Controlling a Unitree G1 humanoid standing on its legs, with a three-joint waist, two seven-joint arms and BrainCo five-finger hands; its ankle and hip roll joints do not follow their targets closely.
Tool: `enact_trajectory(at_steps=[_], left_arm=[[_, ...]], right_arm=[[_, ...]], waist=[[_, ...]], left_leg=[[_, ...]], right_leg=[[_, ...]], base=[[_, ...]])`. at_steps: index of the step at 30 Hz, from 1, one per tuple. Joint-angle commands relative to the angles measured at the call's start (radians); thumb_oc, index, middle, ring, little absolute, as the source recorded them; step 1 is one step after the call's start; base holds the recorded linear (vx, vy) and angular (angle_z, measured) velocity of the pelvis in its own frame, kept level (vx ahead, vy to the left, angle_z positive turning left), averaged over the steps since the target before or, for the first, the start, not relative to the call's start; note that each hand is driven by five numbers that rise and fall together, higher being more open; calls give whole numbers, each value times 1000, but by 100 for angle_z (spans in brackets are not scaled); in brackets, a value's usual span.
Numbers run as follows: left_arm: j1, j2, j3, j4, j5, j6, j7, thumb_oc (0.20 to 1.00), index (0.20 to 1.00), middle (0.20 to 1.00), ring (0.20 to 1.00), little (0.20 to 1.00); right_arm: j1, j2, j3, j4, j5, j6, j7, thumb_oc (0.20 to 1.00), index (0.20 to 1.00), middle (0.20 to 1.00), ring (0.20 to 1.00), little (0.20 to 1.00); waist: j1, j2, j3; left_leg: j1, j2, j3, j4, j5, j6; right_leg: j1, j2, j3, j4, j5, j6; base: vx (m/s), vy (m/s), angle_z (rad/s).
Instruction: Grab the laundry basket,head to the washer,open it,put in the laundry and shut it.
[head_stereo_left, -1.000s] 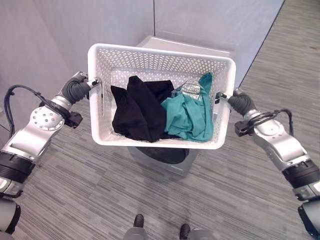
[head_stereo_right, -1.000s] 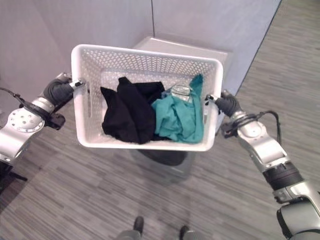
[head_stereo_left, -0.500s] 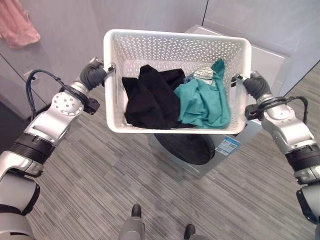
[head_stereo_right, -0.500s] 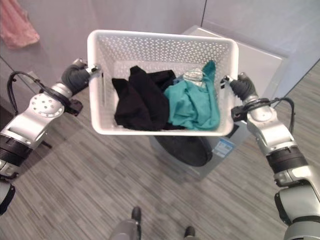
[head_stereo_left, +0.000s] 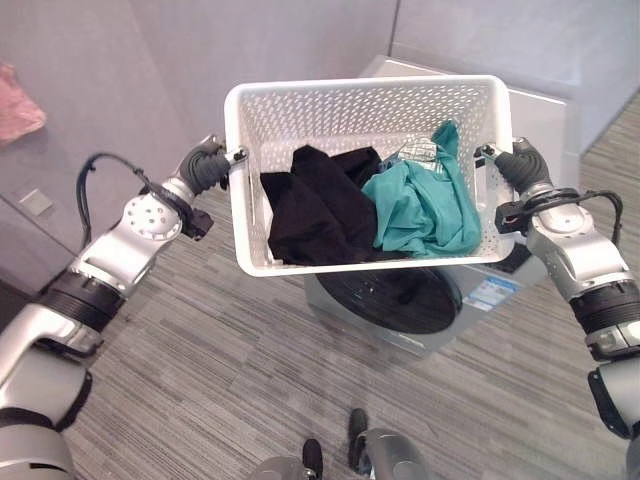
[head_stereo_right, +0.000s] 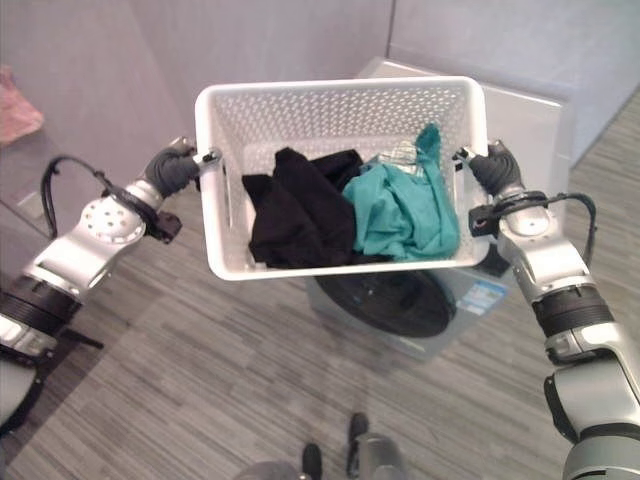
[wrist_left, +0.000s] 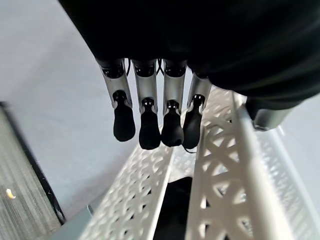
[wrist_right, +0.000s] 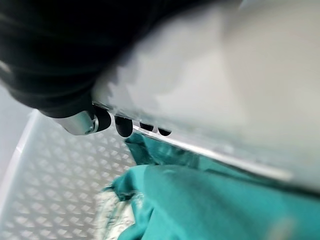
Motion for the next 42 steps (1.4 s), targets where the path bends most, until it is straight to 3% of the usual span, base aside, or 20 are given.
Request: enact_trajectory(at_steps=[1, 3, 4, 5, 6, 7, 10, 12, 19, 23, 26, 29, 30, 32, 34, 35, 36, 37, 40, 42], left_arm=[[-31, 160, 162, 65, -42, -16, 69, 200, 200, 200, 200, 200], [-32, 167, 157, 59, -51, -14, 69, 200, 200, 200, 200, 200], [-25, 176, 158, 44, -49, -10, 65, 200, 200, 200, 200, 200], [-10, 194, 160, 25, -45, -8, 58, 200, 200, 200, 200, 200], [-10, 194, 161, 24, -45, -8, 58, 200, 200, 200, 200, 200], [3, 230, 155, 25, -59, -21, 59, 200, 200, 200, 200, 200], [-32, 201, 117, 87, -48, -25, 68, 200, 200, 200, 200, 200], [-84, 180, 72, 112, -32, -31, 70, 200, 200, 200, 200, 200], [-104, 186, 44, 132, -29, -29, 67, 200, 200, 200, 200, 200], [-129, 173, 20, 162, -34, -24, 62, 200, 200, 200, 200, 200], [-204, 148, -32, 222, -53, -23, 62, 200, 200, 200, 200, 200], [-277, 148, -75, 251, -57, -22, 62, 200, 200, 200, 200, 200], [-314, 175, -103, 271, -84, -23, 66, 200, 200, 200, 200, 200], [-323, 188, -116, 268, -92, -27, 60, 200, 200, 200, 200, 200], [-324, 189, -111, 274, -108, -32, 67, 200, 200, 200, 200, 200], [-320, 180, -112, 271, -103, -37, 70, 200, 200, 200, 200, 200], [-319, 180, -111, 271, -103, -38, 70, 200, 200, 200, 200, 200], [-322, 163, -118, 270, -103, -40, 76, 200, 200, 200, 200, 200], [-375, 128, -162, 316, -103, -42, 77, 200, 200, 200, 200, 200], [-392, 114, -169, 334, -104, -45, 85, 256, 256, 256, 256, 256]], right_arm=[[-62, -135, -77, 119, 50, -40, -66, 200, 200, 200, 200, 200], [-68, -144, -72, 139, 55, -37, -68, 200, 200, 200, 200, 200], [-62, -151, -74, 167, 61, -33, -63, 200, 200, 200, 200, 200], [-54, -167, -80, 192, 55, -28, -58, 200, 200, 200, 200, 200], [-55, -167, -80, 192, 55, -28, -58, 200, 200, 200, 200, 200], [-52, -198, -69, 255, 20, -16, -55, 200, 200, 200, 200, 200], [-18, -188, -121, 247, 24, -27, -58, 200, 200, 200, 200, 200], [-29, -165, -120, 247, 18, -32, -67, 200, 200, 200, 200, 200], [-35, -167, -131, 320, 22, -27, -70, 200, 200, 200, 200, 200], [-67, -189, -128, 385, 12, -26, -71, 200, 200, 200, 200, 200], [-97, -206, -101, 414, 11, -24, -68, 200, 200, 200, 200, 200], [-128, -207, -66, 423, 11, -31, -64, 200, 200, 200, 200, 200], [-178, -196, 2, 440, 0, -20, -55, 200, 200, 200, 200, 200], [-188, -204, 20, 460, -10, -14, -53, 200, 200, 200, 200, 200], [-200, -170, 55, 491, -26, 4, -25, 200, 200, 200, 200, 200], [-199, -161, 64, 500, -45, 10, -18, 354, 354, 354, 354, 354], [-199, -161, 64, 500, -45, 10, -18, 576, 576, 576, 576, 576], [-208, -155, 76, 514, -61, 14, -17, 1000, 1000, 1000, 1000, 1000], [-312, -124, 143, 615, -82, 35, -2, 1000, 1000, 1000, 1000, 1000], [-337, -112, 152, 624, -81, 37, -6, 1000, 1000, 1000, 1000, 1000]], waist=[[46, -6, -25], [49, -7, -22], [52, -11, -28], [62, 2, -40], [62, 0, -40], [71, 30, -58], [55, 45, -61], [59, 54, -79], [53, 57, -94], [43, 52, -98], [27, 42, -85], [27, 12, -54], [48, 4, -18], [53, 9, -11], [55, 13, -24], [59, 15, -29], [60, 15, -29], [65, 16, -34], [68, 18, -45], [65, 22, -44]], left_leg=[[-89, 203, -161, 238, 65, 34], [-99, 220, -172, 160, 52, 37], [-59, 248, -171, -11, 46, 30], [-1, 273, -187, -357, 95, -6], [5, 271, -186, -373, 108, -6], [27, 271, -229, -539, 146, -28], [35, 263, -212, -548, 156, -48], [59, 230, -204, -584, 154, -36], [122, 216, -158, -639, 142, -21], [135, 228, -159, -651, 140, -23], [113, 265, -161, -622, 148, -47], [31, 298, -162, -441, 155, -66], [-53, 226, -256, -317, 116, -35], [-70, 206, -247, -348, 120, -29], [-34, 224, -221, -387, 99, -22], [-21, 226, -211, -406, 102, -24], [-19, 226, -210, -409, 104, -24], [-24, 219, -205, -419, 110, -25], [-7, 206, -190, -477, 115, -18], [-2, 204, -185, -494, 114, -15]], right_leg=[[100, -41, 19, -115, -64, 119], [105, -45, 22, -108, -76, 123], [112, -51, 31, -110, -82, 137], [128, -52, 42, -125, -95, 152], [127, -54, 41, -127, -92, 152], [135, -57, 49, -117, -110, 166], [138, -75, 40, -103, -117, 172], [140, -109, 40, -112, -97, 192], [147, -139, 54, -149, -68, 226], [151, -127, 61, -165, -68, 224], [141, -96, 68, -148, -87, 207], [152, -72, 61, -147, -102, 176], [149, -66, 67, -128, -111, 168], [152, -67, 66, -128, -112, 172], [148, -64, 85, -100, -122, 183], [150, -70, 82, -100, -127, 185], [150, -70, 83, -99, -127, 185], [148, -83, 72, -101, -129, 186], [129, -114, 59, -97, -117, 206], [123, -119, 58, -101, -111, 212]], base=[[183, -24, -3], [180, 13, -49], [248, 156, -39], [248, 155, -19], [293, 276, -21], [140, 150, -31], [170, 199, -43], [168, 229, -32], [85, 71, -25], [50, -72, -6], [29, -161, 4], [-6, -207, 14], [-8, -132, 5], [38, 6, -15], [134, 110, -16], [146, 121, -4], [91, 89, -30], [102, 79, -27], [102, 115, -2], [17, 80, -1]])
